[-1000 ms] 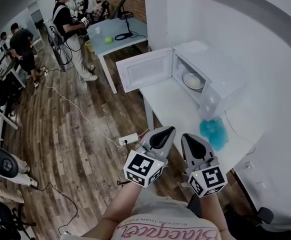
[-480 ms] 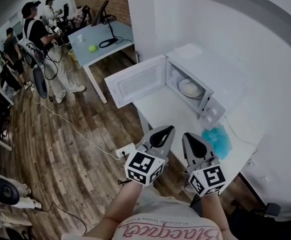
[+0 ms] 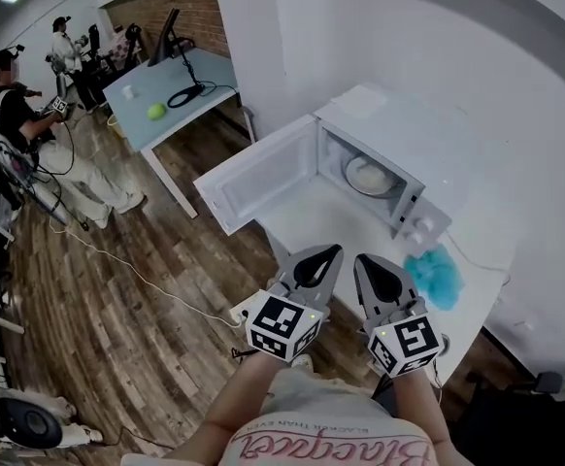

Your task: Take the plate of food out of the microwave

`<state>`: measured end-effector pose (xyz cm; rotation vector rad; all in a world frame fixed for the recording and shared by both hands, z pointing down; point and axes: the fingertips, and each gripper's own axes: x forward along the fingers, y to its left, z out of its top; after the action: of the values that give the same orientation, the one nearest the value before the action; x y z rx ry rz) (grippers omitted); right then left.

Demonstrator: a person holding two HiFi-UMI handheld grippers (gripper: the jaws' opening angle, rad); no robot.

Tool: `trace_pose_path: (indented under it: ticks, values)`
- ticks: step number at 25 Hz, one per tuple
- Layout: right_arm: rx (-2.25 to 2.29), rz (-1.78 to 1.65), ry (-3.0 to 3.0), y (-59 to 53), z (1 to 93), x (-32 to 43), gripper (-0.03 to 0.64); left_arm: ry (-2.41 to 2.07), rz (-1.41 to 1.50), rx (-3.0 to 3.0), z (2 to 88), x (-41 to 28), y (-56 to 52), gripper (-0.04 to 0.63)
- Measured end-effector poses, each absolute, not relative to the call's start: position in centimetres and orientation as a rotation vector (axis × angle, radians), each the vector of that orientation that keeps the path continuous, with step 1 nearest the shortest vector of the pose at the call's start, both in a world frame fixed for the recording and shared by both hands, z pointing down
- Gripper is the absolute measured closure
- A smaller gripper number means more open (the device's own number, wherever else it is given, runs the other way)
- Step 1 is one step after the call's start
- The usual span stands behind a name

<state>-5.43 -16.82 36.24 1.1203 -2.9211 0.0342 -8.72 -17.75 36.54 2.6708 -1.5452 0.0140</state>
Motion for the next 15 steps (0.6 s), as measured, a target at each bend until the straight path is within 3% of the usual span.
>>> trace_pose_path:
  ticks: [15]
  values:
    - [1.24,0.046,-2.829,-19.2,37.6,-7.1,0.606,-1.375,-0.008,2.711,37.8,-10.5,-20.9,0.589]
